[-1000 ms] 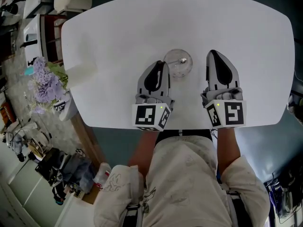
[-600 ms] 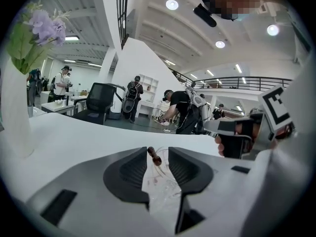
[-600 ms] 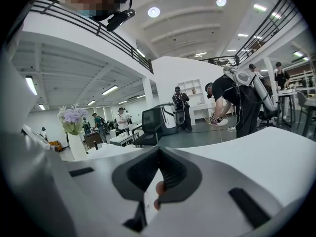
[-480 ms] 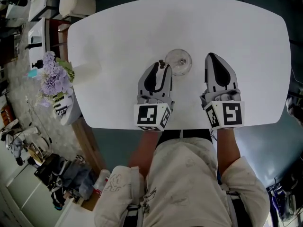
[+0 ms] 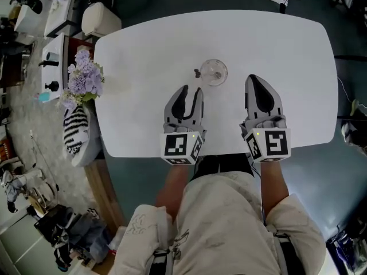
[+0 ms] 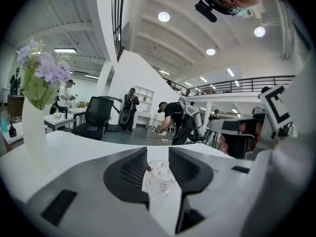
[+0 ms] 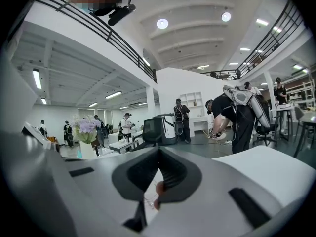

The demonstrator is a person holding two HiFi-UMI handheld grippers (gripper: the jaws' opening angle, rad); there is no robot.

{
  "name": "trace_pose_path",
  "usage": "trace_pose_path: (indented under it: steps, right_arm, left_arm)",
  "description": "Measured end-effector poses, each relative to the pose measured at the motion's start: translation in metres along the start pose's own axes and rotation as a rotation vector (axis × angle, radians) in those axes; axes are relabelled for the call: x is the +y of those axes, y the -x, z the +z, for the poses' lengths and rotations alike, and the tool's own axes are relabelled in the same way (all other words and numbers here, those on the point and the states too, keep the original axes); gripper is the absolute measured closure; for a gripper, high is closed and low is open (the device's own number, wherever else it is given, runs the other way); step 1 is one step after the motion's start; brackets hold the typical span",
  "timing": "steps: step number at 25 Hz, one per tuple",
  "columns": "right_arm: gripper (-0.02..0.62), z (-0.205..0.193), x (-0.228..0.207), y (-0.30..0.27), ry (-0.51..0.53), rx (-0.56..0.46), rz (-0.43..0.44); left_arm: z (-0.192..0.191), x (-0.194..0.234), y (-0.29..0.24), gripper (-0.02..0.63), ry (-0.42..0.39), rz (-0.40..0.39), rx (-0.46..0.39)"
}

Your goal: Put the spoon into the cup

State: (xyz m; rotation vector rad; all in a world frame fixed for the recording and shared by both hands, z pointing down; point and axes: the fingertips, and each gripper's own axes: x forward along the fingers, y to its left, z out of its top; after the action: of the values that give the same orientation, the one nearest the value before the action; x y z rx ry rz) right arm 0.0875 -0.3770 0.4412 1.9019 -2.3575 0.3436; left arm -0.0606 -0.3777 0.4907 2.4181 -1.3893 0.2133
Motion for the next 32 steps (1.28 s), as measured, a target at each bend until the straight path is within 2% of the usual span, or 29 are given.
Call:
trace_pose_path:
  steps: [5, 20, 26, 32]
  right_arm:
    - [0.603, 0.018, 0.015, 0.039, 0.034, -0.063, -0.013]
    - [0.603, 0.082, 0.041, 0.178, 0.099, -0.254, -0.11]
    - [0.603, 0.106, 0.047, 0.222, 0.13, -0.335, -0.121]
    - [0.603, 0.128, 0.045, 0.251, 0.133, -0.384, -0.135]
  left_arm:
    - [0.011, -0.01, 0.039, 0.472, -0.027, 0.001, -0.059]
    - [0.095, -0.069, 0.164, 0.486, -0.176, -0.039, -0.306]
    - [0.123, -0.098, 0.207, 0.521, -0.235, -0.035, -0.4]
    - [0.144, -0.119, 0.231, 0.575, -0.268, -0.026, -0.436]
